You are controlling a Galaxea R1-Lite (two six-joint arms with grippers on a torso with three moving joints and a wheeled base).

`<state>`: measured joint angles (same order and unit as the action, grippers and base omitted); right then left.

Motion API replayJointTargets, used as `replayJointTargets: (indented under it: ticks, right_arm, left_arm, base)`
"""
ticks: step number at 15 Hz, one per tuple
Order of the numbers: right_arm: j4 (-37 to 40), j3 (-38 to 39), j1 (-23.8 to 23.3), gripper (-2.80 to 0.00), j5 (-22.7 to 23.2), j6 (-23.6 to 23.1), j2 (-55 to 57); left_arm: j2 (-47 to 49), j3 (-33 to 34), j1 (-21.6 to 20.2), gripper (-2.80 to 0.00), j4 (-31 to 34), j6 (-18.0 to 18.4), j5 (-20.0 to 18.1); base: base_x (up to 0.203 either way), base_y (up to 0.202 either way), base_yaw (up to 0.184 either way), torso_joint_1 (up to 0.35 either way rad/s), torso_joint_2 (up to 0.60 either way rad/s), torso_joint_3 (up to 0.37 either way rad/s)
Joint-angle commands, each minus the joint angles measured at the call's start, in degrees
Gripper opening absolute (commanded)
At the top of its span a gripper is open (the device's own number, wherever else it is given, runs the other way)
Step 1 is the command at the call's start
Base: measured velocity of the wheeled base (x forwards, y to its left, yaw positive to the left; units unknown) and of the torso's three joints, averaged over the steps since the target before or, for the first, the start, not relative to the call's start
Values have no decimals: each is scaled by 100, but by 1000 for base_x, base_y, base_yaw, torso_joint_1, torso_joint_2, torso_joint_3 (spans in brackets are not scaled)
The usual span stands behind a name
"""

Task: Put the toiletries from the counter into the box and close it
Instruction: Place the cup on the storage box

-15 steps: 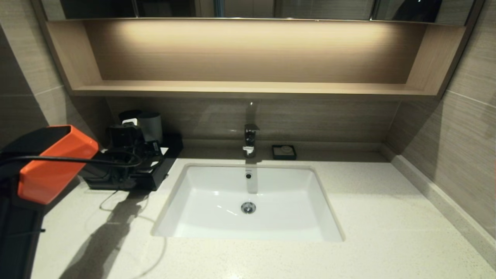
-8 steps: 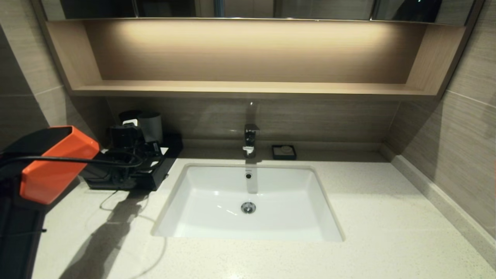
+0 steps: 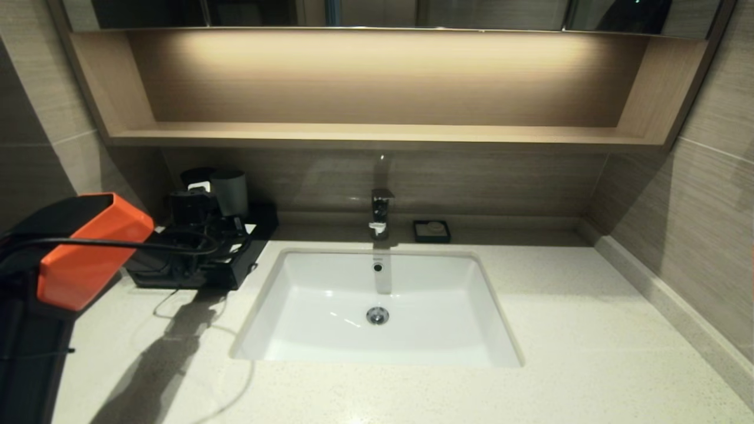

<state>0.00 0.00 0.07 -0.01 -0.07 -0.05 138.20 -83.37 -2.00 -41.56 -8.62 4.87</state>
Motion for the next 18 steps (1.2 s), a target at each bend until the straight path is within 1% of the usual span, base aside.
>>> replayJointTargets:
  ticks: [1, 4, 7, 15, 18]
  right_arm:
    - [0, 9, 1, -280, 1, -1, -4]
    - [-7, 9, 1, -280, 1, -1, -4]
    - [-9, 9, 1, -280, 1, -1, -4]
    - [-9, 9, 1, -280, 1, -1, -4]
    - [-9, 9, 1, -280, 1, -1, -4]
  left_arm:
    - [44, -31, -2, -280, -28, -8, 5]
    - [29, -39, -2, -280, -28, -17, 5]
    - [-149, 87, -2, -280, -28, -35, 5]
    - [-806, 755, -14, -280, -50, -110, 1]
    - [-1214, 1221, -11, -280, -173, -129, -2]
  base:
    - [0, 0, 0, 0, 0, 0]
    - [0, 0, 0, 0, 0, 0]
    - [0, 0, 0, 0, 0, 0]
    - [0, 0, 0, 0, 0, 0]
    - [0, 0, 0, 0, 0, 0]
